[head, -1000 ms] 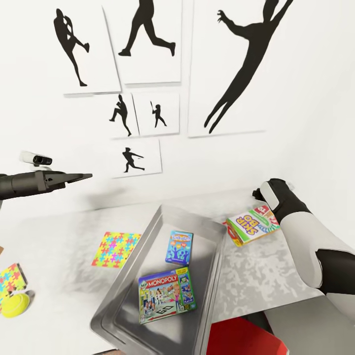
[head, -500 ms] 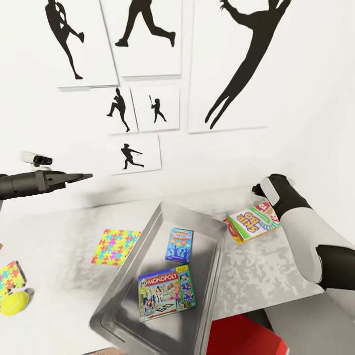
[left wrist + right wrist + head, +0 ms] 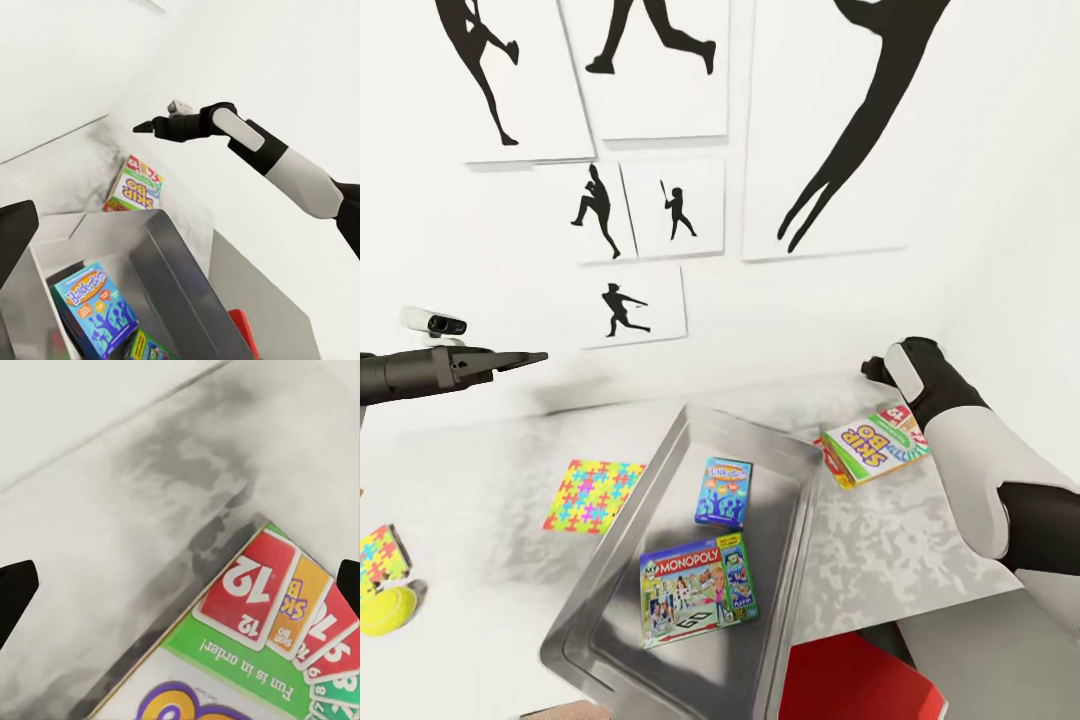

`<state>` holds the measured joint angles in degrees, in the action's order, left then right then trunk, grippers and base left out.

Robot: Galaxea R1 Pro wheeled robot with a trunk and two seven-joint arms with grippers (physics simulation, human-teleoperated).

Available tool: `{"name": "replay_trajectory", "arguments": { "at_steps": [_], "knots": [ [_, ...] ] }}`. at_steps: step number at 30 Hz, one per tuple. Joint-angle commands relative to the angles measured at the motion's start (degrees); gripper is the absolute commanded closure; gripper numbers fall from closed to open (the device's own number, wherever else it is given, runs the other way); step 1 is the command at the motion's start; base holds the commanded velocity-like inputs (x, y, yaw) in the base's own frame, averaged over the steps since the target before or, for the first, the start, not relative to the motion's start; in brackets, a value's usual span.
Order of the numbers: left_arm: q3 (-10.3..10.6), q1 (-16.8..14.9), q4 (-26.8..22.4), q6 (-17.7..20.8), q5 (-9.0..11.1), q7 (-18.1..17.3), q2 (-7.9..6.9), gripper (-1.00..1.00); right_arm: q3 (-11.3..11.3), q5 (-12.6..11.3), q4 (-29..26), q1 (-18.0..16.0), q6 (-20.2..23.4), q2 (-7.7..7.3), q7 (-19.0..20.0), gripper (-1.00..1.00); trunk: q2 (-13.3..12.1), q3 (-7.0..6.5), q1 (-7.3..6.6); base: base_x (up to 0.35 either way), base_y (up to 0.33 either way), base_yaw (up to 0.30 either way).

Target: Put all the toys in the child's room - the three board games (two on the bed and one on the table), the two jigsaw puzzles on the table, and the tennis ball on the table - inside the toy box on the table in the child's room.

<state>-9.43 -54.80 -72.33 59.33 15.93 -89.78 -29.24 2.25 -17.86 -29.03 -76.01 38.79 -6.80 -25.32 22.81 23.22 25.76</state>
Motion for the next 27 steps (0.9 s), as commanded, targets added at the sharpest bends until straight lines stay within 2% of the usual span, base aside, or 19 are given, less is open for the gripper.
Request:
{"name": "replay_trajectory", "arguments": {
  "at_steps": [1, 7, 10, 27],
  "knots": [
    [0.0, 0.0, 0.0, 0.6, 0.0, -0.2, -0.02, -1.00, -0.6, -0.6, -0.1, -0.1, 0.1, 0.01, 0.0, -1.00, 0.1, 0.19, 0.03, 0.000, 0.000, 0.000],
    [0.0, 0.0, 0.0, 0.6, 0.0, -0.2, -0.02, -1.00, -5.2, -0.6, -0.1, -0.1, 0.1, -0.03, 4.5, -1.00, 0.1, 0.76, 0.03, 0.000, 0.000, 0.000],
    [0.0, 0.0, 0.0, 0.6, 0.0, -0.2, -0.02, -1.00, -6.4, -0.6, 0.0, -0.1, 0.1, -0.04, 6.2, -1.00, 0.1, 1.04, 0.03, 0.000, 0.000, 0.000],
    [0.0, 0.0, 0.0, 0.6, 0.0, -0.2, -0.02, -1.00, -7.5, -0.6, 0.0, -0.1, 0.1, -0.78, 8.2, -1.00, 0.1, 2.64, 0.03, 0.000, 0.000, 0.000]
  ]
}}
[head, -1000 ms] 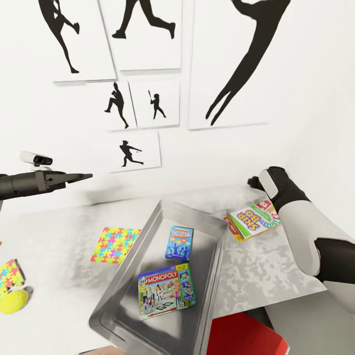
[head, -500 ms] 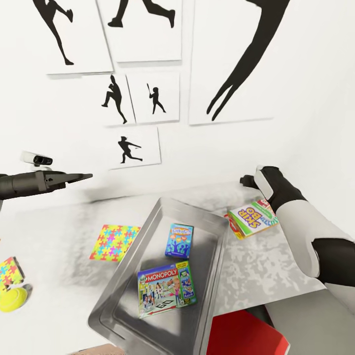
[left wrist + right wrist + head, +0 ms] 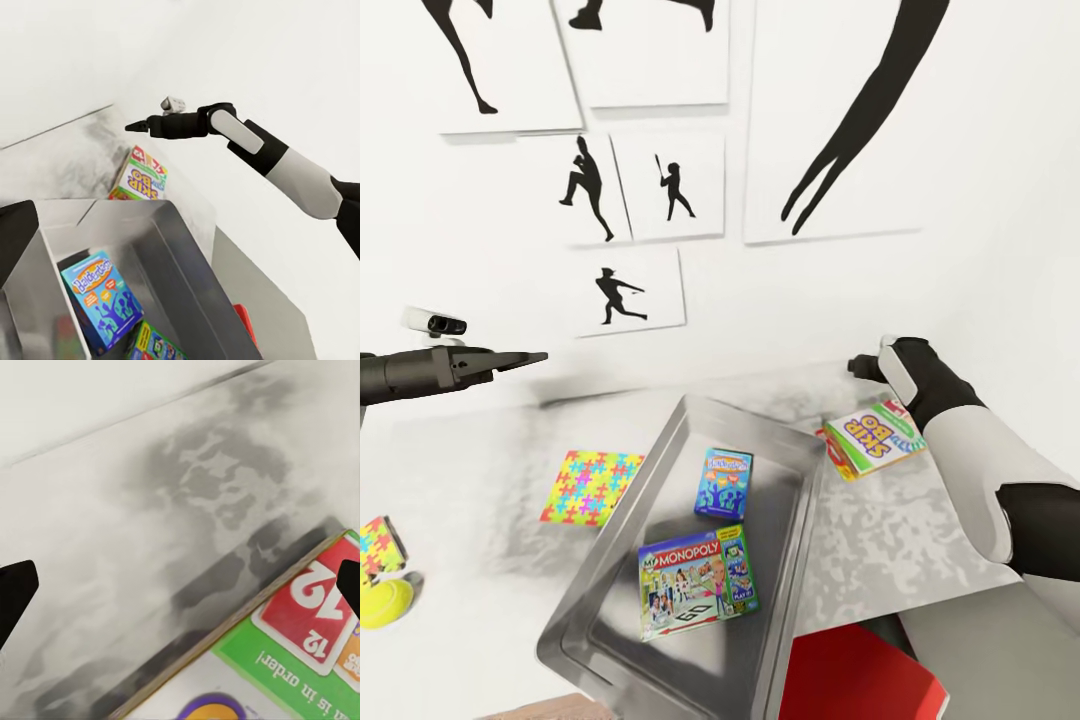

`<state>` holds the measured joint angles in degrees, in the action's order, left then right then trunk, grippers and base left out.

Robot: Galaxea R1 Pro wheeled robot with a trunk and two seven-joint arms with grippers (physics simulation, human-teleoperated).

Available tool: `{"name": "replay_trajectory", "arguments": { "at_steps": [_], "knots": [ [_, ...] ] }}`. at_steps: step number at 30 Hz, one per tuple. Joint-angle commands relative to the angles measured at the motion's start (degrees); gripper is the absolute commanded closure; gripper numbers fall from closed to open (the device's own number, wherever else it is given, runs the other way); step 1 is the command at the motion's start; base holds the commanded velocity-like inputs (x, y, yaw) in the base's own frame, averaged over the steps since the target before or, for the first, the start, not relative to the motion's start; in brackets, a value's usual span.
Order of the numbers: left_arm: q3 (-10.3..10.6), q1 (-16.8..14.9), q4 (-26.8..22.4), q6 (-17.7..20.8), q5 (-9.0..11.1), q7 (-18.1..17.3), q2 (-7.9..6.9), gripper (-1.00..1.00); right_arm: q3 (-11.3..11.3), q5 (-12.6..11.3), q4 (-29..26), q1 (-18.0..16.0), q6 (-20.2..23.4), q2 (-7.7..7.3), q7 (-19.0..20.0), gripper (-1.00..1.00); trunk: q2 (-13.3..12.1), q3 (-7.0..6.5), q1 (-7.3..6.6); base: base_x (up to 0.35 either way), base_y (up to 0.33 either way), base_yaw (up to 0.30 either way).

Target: Put all the toys in the child's room - the three board games (two on the bed and one on the table), the two jigsaw puzzles on the table, and the tennis ball on the table - inside the toy box on the table in the child's room.

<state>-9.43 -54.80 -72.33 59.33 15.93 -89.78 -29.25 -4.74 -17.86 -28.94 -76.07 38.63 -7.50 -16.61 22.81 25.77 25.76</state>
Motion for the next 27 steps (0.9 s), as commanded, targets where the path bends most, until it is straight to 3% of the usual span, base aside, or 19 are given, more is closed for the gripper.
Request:
{"name": "replay_trajectory", "arguments": {
  "at_steps": [1, 9, 18, 27],
  "knots": [
    [0.0, 0.0, 0.0, 0.6, 0.0, -0.2, -0.02, -1.00, -0.5, -0.6, -0.1, 0.0, 0.2, -0.02, 0.0, -1.00, 0.1, 0.19, 0.03, 0.000, 0.000, 0.000],
    [0.0, 0.0, 0.0, 0.6, 0.0, -0.2, 0.00, -1.00, -0.6, -0.6, -0.1, 0.0, 0.5, -0.03, 5.6, -1.00, 0.1, 0.94, 0.03, 0.000, 0.000, 0.000],
    [0.0, 0.0, 0.0, 0.5, 0.0, -0.2, 0.06, -1.00, -6.9, -0.5, -0.1, 0.0, 1.1, -0.22, 8.5, -1.00, 0.1, 1.79, 0.03, 0.000, 0.000, 0.000],
    [0.0, 0.0, 0.0, 0.6, 0.0, -0.2, 0.07, -1.00, -8.2, -0.5, -0.1, 0.0, 1.1, -0.51, 8.7, -1.00, 0.1, 2.64, 0.03, 0.000, 0.000, 0.000]
  ]
}}
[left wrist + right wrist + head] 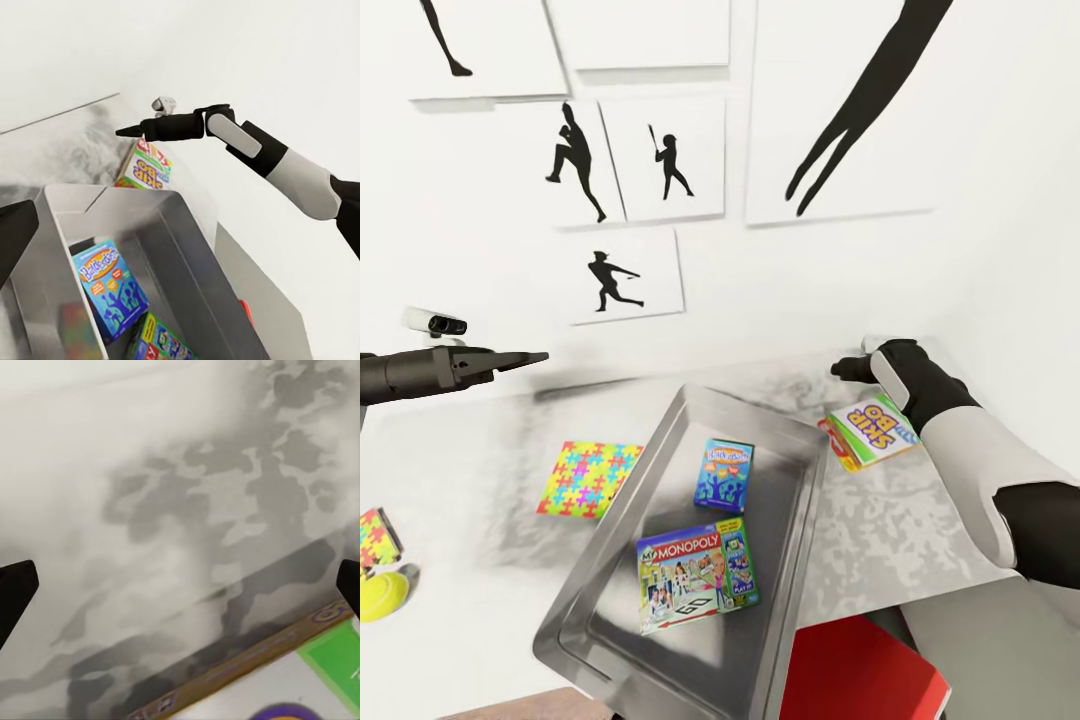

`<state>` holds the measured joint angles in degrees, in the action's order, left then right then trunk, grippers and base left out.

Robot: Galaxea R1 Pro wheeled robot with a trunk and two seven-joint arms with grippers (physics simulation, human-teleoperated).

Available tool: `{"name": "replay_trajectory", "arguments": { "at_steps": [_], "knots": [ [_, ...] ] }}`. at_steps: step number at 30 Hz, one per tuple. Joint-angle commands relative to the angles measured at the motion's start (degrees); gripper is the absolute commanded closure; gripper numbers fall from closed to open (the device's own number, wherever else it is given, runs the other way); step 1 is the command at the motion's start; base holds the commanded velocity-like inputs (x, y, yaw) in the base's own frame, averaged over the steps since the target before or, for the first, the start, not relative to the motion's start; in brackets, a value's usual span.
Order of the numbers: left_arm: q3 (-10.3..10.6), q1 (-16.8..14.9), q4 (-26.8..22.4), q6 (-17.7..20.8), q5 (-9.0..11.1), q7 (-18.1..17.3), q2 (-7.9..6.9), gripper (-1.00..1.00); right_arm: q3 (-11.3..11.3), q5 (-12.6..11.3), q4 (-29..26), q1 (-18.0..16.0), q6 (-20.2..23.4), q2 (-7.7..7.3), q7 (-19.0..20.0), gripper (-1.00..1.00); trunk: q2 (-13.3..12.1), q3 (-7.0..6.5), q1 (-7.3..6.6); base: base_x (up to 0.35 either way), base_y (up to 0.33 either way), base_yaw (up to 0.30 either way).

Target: Put all the toys in the child's room - the three board games (two on the bed and one on the table), the two jigsaw puzzles on the table, and the tennis ball on the table - inside the toy box on the table in the child's room.

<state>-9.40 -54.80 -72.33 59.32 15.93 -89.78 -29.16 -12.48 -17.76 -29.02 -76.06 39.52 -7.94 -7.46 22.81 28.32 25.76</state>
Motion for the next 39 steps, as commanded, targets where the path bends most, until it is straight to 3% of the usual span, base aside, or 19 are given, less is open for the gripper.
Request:
{"name": "replay_trajectory", "arguments": {
  "at_steps": [1, 14, 32, 35, 39],
  "knots": [
    [0.0, 0.0, 0.0, 0.6, 0.0, -0.2, -0.02, -1.00, -0.5, -0.6, -0.1, 0.0, 0.2, -0.10, -0.5, -1.00, 0.1, 0.18, 0.03, 0.000, 0.000, 0.000],
    [0.1, 0.0, -0.1, 0.6, 0.0, -0.2, -0.03, -1.00, -0.6, -0.5, 0.0, 0.2, 0.2, -0.23, 2.9, -1.00, 0.1, 1.41, 0.03, 0.000, 0.000, 0.000],
    [0.1, 0.0, -0.1, 0.6, 0.0, -0.2, -0.11, -1.00, -0.7, -0.3, 0.0, 0.7, 0.2, -0.27, 3.3, -1.00, 0.1, 2.24, 0.03, 0.000, 0.000, 0.000],
    [0.1, 0.0, -0.1, 0.6, 0.0, -0.2, -0.11, -1.00, -0.7, 0.8, 0.0, 0.7, 0.2, -0.32, 3.4, -1.00, 0.1, 2.24, 0.03, 0.000, 0.000, 0.000],
    [0.1, 0.0, -0.1, 0.6, 0.0, -0.2, -0.11, -1.00, -0.7, 4.1, 0.1, 0.7, 0.2, -1.06, 4.1, -1.00, 0.1, 2.24, 0.03, 0.000, 0.000, 0.000]
  ]
}}
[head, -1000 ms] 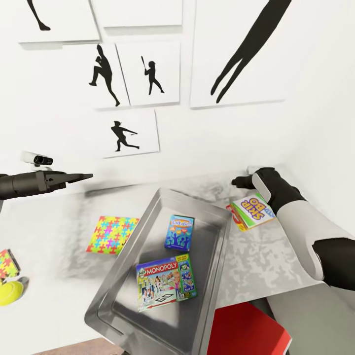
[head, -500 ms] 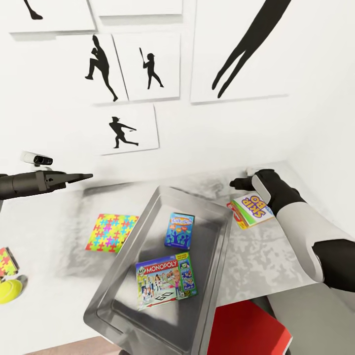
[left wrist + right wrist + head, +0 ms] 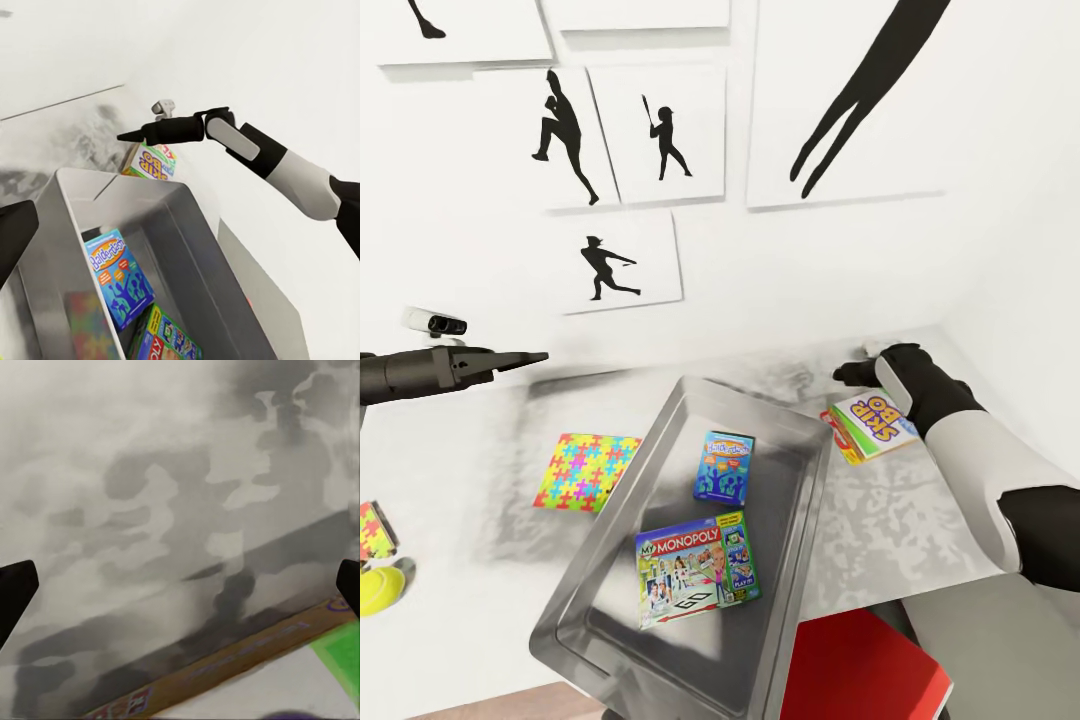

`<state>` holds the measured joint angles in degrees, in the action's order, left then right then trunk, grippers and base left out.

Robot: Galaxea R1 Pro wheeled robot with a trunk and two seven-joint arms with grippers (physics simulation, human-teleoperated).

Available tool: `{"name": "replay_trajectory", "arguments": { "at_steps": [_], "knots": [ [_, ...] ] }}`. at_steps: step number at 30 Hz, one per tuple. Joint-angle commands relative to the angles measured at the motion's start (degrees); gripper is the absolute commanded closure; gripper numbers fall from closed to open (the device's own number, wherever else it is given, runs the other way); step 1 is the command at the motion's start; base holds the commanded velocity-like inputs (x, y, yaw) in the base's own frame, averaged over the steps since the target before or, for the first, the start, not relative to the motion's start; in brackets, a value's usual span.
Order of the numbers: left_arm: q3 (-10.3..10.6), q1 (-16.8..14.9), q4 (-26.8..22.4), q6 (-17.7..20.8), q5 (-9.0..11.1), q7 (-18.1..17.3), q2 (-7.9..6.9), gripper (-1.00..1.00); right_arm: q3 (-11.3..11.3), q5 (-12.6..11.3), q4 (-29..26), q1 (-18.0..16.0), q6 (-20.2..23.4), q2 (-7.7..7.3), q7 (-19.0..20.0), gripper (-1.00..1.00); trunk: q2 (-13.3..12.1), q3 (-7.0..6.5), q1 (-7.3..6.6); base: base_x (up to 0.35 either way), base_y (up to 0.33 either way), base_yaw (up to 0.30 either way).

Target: Put all the toys in the child's room - the three board games (two on the bed and one on the table), the two jigsaw puzzles on the table, and the tennis ball on the table - inside the toy box on the table in the child's room.

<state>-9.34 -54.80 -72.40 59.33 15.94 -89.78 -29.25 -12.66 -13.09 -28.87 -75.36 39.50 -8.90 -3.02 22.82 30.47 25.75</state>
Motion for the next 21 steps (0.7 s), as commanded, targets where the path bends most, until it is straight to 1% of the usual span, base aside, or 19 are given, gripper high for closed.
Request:
{"name": "replay_trajectory", "arguments": {
  "at_steps": [1, 5, 7, 13, 21],
  "knots": [
    [0.0, 0.0, 0.0, 0.6, 0.0, -0.2, -0.02, -1.00, -0.5, 0.4, -0.1, 0.0, 0.2, -0.27, 0.6, -1.00, 0.1, 0.08, 0.03, 0.000, 0.000, 0.000],
    [0.0, 0.0, 0.0, 0.6, 0.0, -0.2, -0.02, -1.00, -0.4, 1.7, 0.0, 0.0, 0.2, -0.60, 3.7, -1.00, 0.1, 0.08, 0.03, 0.000, 0.000, 0.000],
    [0.0, 0.0, 0.0, 0.6, 0.0, -0.2, -0.02, -1.00, -0.4, 2.0, 0.0, 0.0, 0.2, -0.74, 4.4, -1.00, 0.1, 0.08, 0.03, 0.000, 0.000, 0.000],
    [0.0, 0.0, 0.0, 0.6, 0.0, -0.2, -0.02, -1.00, -0.4, 2.3, 0.5, 0.0, 0.1, -1.35, 5.1, -1.00, 0.1, 0.09, 0.03, 0.000, 0.000, 0.000],
    [0.0, 0.0, 0.0, 0.6, 0.0, -0.2, -0.02, -1.00, -0.4, 2.3, 1.1, 0.0, 0.2, -1.46, 5.2, -1.00, 0.1, 0.09, 0.03, 0.000, 0.000, 0.000]
  ]
}}
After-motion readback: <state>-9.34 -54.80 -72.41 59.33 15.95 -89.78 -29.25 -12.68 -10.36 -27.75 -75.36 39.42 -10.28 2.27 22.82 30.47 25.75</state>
